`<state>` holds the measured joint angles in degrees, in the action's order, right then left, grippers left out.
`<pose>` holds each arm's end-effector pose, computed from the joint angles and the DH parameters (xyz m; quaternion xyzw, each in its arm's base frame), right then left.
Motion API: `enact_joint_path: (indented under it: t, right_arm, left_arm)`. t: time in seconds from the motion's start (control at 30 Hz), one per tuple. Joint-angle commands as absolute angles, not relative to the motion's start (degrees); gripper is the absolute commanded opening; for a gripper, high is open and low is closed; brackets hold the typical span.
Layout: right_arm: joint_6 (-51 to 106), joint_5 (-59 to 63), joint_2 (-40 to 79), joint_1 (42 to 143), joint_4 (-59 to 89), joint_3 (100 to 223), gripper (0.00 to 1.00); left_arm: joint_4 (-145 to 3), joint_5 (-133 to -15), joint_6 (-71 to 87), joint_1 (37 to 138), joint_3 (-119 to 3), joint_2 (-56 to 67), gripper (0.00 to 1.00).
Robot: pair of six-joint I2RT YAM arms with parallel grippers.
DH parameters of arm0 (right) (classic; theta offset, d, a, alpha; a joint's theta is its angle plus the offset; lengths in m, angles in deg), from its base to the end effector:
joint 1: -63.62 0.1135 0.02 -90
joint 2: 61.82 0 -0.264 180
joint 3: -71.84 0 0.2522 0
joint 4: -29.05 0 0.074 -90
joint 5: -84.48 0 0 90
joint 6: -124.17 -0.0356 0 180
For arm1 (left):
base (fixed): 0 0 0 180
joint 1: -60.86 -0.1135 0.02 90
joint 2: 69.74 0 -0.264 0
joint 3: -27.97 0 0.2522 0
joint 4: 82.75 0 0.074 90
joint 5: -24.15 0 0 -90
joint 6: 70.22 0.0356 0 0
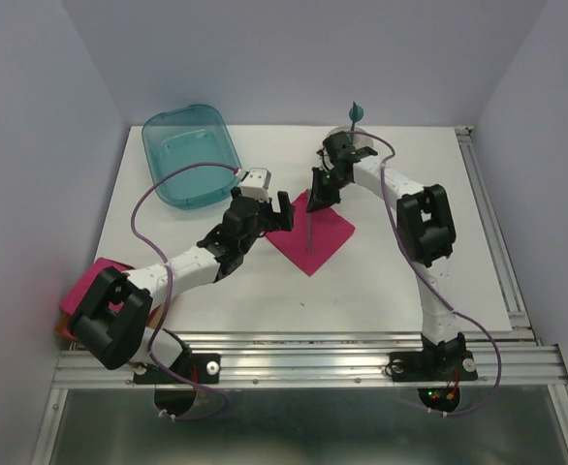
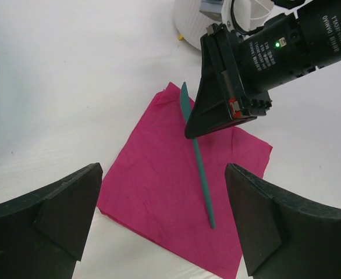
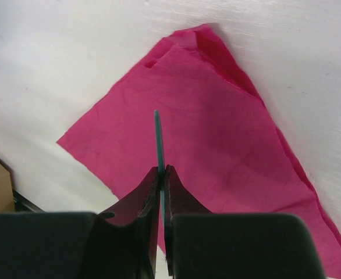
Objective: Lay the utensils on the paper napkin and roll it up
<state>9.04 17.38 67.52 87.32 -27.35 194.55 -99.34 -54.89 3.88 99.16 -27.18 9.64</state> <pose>0.4397 0.2082 0.1934 -0.0344 0.9536 0.2702 0.1283 0.2469 -0.1864 0.2550 0.0838 0.7471 -0.2346 0.6162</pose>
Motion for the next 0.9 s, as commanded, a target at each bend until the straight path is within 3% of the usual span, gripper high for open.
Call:
enact_joint_path:
  t: [0.0,0.1,0.4,0.87]
  right_arm:
    - [9.38,17.16,69.13,87.97,-26.55,197.75,0.06]
    - [9.29,17.33,69.75,87.97,-26.29,197.84,0.10]
    - [9.56,15.75,70.28,87.97,-25.50,198.19,0.36]
    - [10.08,2.32,57.89,86.39,-21.29,199.51,0.39]
  left_arm:
    - [-100.46,-54.60,4.49,99.62,-29.30,8.92,0.98]
    - [-100.37,-54.78,4.49,99.62,-29.56,9.28,0.98]
    - [-100.19,-54.86,4.40,99.62,-29.83,9.63,0.98]
    - [-100.02,-54.60,4.57,99.62,-29.74,9.28,0.98]
